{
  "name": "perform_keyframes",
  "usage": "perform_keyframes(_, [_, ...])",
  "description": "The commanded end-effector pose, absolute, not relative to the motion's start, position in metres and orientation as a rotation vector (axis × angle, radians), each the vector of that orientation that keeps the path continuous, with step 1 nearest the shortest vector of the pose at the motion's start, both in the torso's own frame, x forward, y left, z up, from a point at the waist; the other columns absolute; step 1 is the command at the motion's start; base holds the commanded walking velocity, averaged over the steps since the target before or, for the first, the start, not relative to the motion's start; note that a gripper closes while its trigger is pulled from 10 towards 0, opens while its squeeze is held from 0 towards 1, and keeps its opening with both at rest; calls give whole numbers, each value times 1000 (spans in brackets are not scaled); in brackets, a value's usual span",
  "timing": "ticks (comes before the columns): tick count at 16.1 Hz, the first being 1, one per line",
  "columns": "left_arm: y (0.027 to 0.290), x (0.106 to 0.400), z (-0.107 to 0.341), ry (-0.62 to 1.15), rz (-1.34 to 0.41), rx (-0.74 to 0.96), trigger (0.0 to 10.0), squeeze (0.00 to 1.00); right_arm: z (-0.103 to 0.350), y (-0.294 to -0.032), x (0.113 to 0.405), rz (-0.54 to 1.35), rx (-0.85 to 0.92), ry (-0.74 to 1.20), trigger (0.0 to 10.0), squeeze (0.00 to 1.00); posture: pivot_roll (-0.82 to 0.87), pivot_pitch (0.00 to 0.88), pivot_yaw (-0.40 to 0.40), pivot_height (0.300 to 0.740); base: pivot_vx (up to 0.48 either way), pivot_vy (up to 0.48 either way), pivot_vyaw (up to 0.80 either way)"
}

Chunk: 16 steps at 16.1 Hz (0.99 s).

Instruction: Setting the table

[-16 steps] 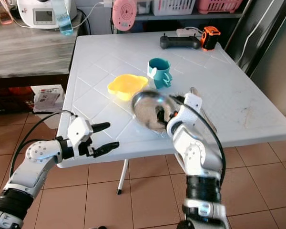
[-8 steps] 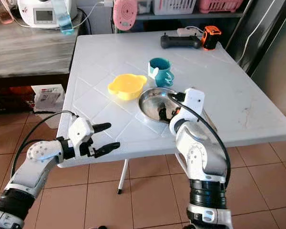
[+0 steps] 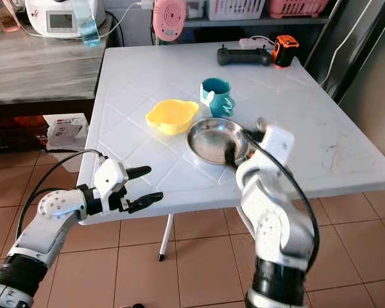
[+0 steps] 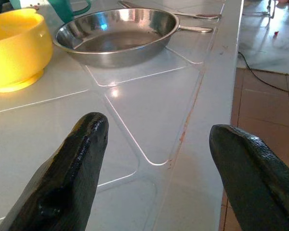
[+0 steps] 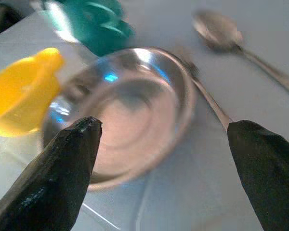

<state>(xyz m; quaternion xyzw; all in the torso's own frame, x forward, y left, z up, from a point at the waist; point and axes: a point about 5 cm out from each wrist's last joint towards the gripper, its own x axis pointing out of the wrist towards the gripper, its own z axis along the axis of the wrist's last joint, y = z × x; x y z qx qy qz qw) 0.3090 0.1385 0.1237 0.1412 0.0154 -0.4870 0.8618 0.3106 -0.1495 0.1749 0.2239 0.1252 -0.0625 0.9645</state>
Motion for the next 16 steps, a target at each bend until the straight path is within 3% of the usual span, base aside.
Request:
perform_keyframes(1, [136,309,124,35,-1037,315,10000,0,172,-156,310,-155,502,241,10000,0,102,134,-16,740,0,0,0])
perform_keyframes(7, [133,309,124,34,-1049,313,10000,0,160,-167,326,-155,585,252,10000,0,99,137,-11,740,0,0,0])
perform_keyframes(12, [134,308,124,36,-1050,311,10000,0,167,-154,351,-95,623,238,10000,0,109,146,-12,740,0,0,0])
perform_keyframes(14, [133,307,124,34,-1050,309,10000,0,165,-149,355,-93,640,265,5490,0,113,147,-15,740,0,0,0])
perform_keyframes(15, [133,306,124,35,-1051,308,10000,0,164,-145,359,-80,648,277,0,0,113,148,-16,740,0,0,0])
perform_keyframes(16, [133,306,124,36,-1052,307,10000,0,163,-144,359,-89,643,298,0,0,113,148,-16,740,0,0,0])
